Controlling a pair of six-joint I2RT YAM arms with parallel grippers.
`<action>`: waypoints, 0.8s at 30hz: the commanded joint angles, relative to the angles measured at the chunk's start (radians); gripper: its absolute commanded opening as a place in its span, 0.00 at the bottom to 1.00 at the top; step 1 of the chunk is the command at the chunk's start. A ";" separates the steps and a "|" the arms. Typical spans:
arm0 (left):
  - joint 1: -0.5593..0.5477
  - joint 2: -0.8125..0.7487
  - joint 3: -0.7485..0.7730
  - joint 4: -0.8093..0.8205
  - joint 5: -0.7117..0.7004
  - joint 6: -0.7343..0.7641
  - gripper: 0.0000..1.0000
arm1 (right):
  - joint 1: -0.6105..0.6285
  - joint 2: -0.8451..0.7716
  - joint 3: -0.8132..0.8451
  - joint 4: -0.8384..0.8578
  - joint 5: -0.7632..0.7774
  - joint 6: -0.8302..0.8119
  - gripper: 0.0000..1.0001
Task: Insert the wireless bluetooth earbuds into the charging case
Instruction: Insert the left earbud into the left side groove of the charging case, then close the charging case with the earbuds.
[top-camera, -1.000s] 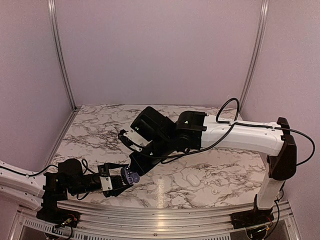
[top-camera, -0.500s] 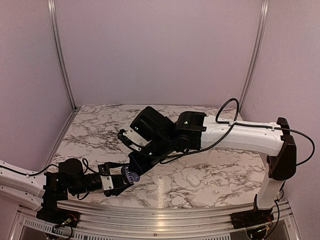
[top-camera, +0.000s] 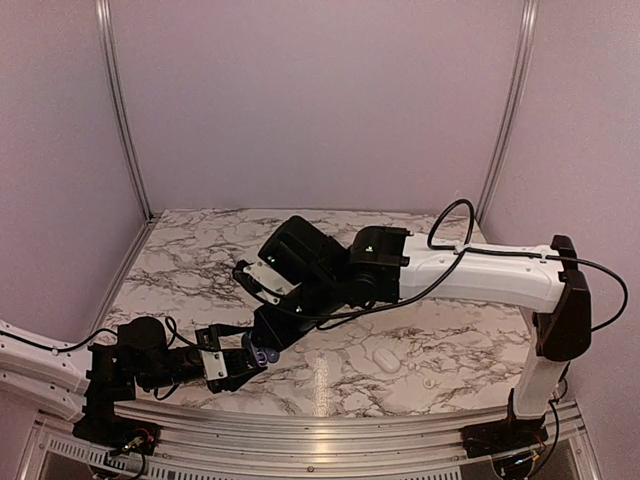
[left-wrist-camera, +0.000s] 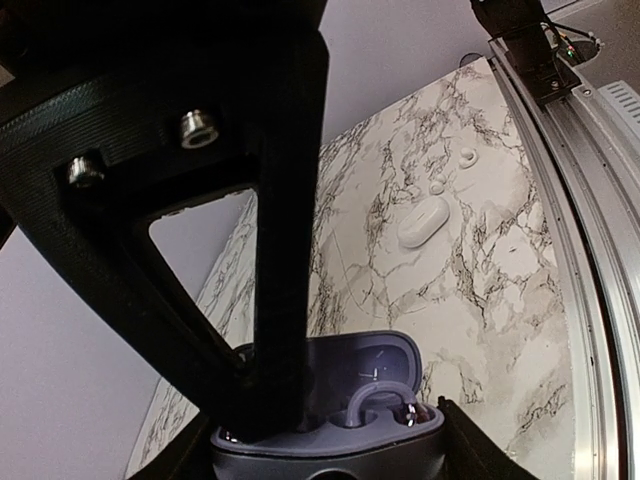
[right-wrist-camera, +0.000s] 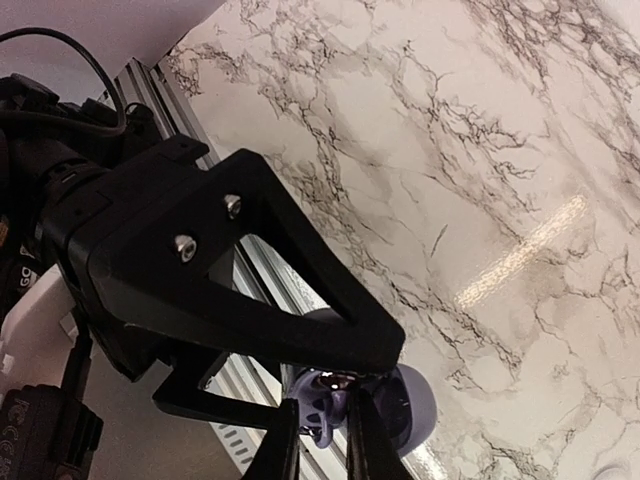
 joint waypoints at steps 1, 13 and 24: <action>-0.003 -0.014 0.033 0.020 -0.014 -0.013 0.21 | 0.014 -0.035 0.012 0.014 -0.008 0.007 0.17; -0.002 -0.034 0.029 0.018 -0.006 -0.021 0.20 | 0.014 -0.204 -0.058 -0.002 0.117 0.000 0.23; -0.002 -0.108 0.004 0.019 0.061 -0.037 0.20 | -0.030 -0.158 -0.282 0.111 0.328 0.012 0.10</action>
